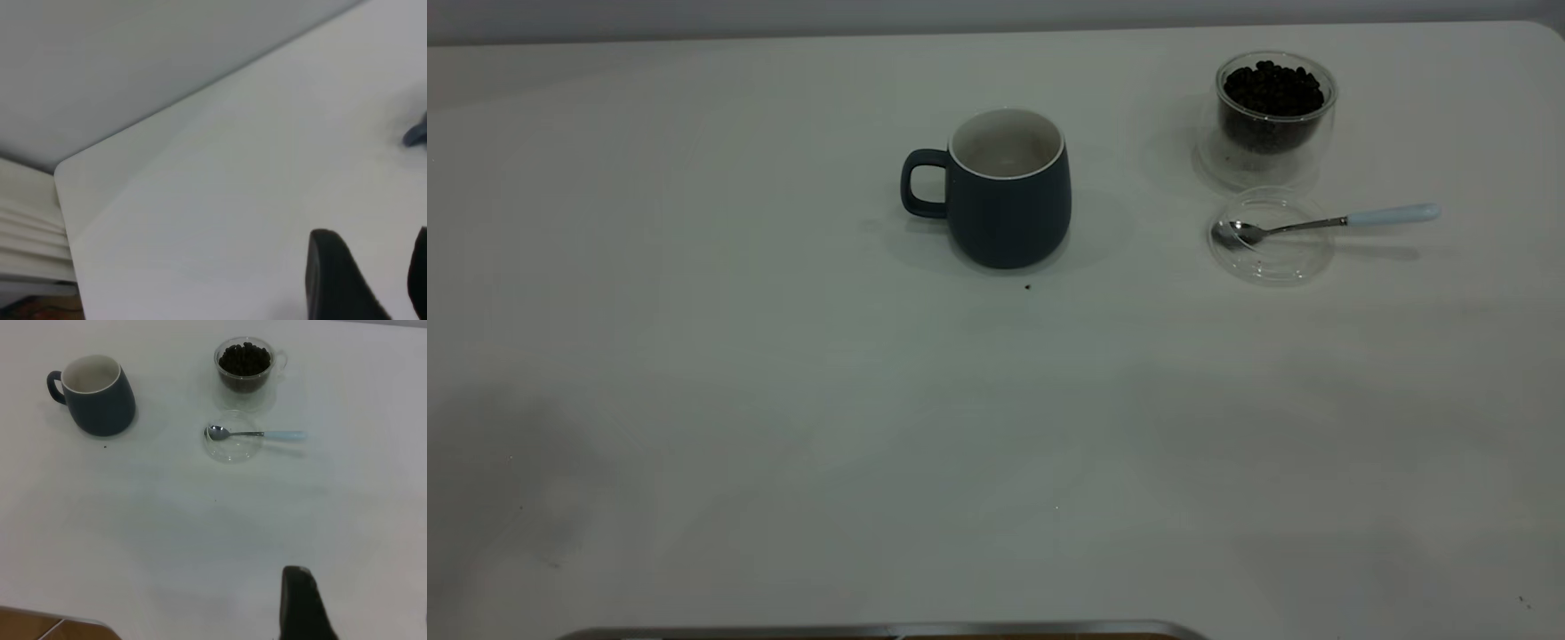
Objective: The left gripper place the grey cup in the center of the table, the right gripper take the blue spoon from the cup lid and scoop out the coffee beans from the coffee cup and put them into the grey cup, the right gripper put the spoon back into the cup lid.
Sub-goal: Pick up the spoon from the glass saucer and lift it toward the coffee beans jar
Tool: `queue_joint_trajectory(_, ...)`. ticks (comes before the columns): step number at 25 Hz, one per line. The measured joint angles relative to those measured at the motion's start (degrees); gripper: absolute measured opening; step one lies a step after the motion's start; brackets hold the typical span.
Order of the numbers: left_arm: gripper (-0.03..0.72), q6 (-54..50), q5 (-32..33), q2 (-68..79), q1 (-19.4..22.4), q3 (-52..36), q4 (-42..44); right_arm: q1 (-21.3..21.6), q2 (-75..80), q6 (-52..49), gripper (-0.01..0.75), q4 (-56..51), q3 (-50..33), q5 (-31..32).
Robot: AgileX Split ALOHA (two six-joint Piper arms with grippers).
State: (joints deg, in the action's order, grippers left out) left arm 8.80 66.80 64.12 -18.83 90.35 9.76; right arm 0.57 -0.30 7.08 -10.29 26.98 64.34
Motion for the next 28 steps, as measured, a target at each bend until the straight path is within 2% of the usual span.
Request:
queue_joint_trajectory(3, 0.338, -3.4, 0.0, -10.3, 0.0, -10.5, -0.3, 0.0, -0.1, 0.0, 0.478, 0.0, 0.0, 0.0)
queue_joint_trajectory(8, 0.338, -8.2, 0.0, -24.5, 0.0, -33.8, -2.9, 0.0, -0.1, 0.0, 0.478, 0.0, 0.0, 0.0)
queue_joint_trajectory(14, 0.338, -8.8, -0.3, -36.8, 0.0, -52.8, -8.5, 0.0, -0.1, 0.0, 0.478, 0.0, 0.0, 0.0)
queue_joint_trajectory(20, 0.338, -8.8, -2.0, -45.6, 0.0, -62.2, -11.1, 0.0, -0.1, 0.0, 0.478, 0.0, 0.0, 0.0)
queue_joint_trajectory(28, 0.338, -8.0, -2.3, -53.6, 0.0, -62.5, -11.5, 0.0, -0.1, 0.0, 0.478, 0.0, 0.0, 0.0)
